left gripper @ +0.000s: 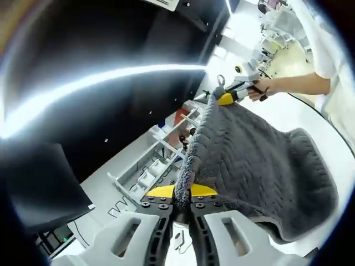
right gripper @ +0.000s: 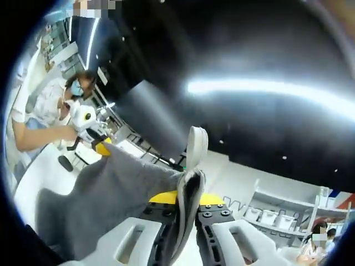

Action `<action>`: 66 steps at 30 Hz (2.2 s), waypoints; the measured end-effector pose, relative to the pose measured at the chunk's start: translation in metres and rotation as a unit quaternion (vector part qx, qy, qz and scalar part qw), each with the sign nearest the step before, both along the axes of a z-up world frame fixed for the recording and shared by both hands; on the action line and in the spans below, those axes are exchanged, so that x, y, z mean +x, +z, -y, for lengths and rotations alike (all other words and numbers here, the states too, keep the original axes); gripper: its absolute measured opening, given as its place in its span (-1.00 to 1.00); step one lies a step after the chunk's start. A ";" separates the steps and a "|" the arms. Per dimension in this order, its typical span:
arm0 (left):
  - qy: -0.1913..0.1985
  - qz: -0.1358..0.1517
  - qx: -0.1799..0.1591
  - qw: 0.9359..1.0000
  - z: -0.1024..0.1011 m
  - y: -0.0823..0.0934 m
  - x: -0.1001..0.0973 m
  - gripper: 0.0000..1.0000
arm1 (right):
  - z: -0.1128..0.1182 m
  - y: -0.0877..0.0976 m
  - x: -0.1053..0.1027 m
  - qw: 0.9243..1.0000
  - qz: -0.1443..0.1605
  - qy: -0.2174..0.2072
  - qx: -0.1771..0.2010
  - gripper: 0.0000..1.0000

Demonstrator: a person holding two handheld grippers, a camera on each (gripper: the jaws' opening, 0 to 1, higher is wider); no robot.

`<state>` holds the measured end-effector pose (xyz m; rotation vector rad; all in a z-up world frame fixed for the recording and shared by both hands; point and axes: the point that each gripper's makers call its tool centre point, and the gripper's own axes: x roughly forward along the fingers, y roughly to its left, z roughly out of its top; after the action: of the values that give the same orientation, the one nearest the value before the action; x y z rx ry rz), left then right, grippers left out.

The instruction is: Open the folded towel by lifting each exposed corner and separating the folded layers until the towel lies flat within the target outline without major curled edges

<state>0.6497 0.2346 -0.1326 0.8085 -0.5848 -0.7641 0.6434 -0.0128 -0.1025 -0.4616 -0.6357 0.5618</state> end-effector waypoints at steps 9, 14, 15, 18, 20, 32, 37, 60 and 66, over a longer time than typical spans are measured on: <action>-0.004 -0.010 0.016 1.000 0.005 -0.014 0.007 -0.87 | 0.005 -0.018 0.017 1.000 -0.020 -0.007 -0.005 -0.95; -0.002 -0.001 0.032 0.999 0.009 -0.020 0.012 -0.87 | 0.008 -0.024 0.024 1.000 -0.029 -0.011 0.001 -0.95; -0.003 0.001 0.034 0.999 0.009 -0.021 0.012 -0.87 | 0.009 -0.024 0.025 1.000 -0.029 -0.011 0.002 -0.97; -0.003 -0.001 0.036 0.999 0.010 -0.023 0.014 -0.87 | 0.008 -0.027 0.027 1.000 -0.012 -0.017 -0.012 -0.98; -0.004 -0.003 0.037 0.999 0.011 -0.025 0.015 -0.87 | 0.009 -0.029 0.029 1.000 -0.011 -0.018 -0.013 -0.99; -0.014 -0.010 0.064 0.998 0.017 -0.038 0.018 -0.87 | 0.014 -0.038 0.038 0.999 -0.027 -0.022 -0.009 -0.98; -0.012 -0.015 0.065 0.998 0.017 -0.041 0.020 -0.86 | 0.013 -0.042 0.042 0.999 -0.040 -0.023 -0.014 -0.97; 0.002 -0.033 0.136 0.990 0.023 -0.075 0.031 -0.85 | 0.016 -0.072 0.060 0.996 -0.076 -0.025 -0.042 -0.92; 0.007 -0.036 0.149 0.988 0.026 -0.082 0.036 -0.85 | 0.017 -0.080 0.065 0.995 -0.088 -0.020 -0.040 -0.95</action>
<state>0.6855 0.2091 -0.2144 1.0544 -0.4051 -0.8770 0.7079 -0.0294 -0.1829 -0.4933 -0.4354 0.5836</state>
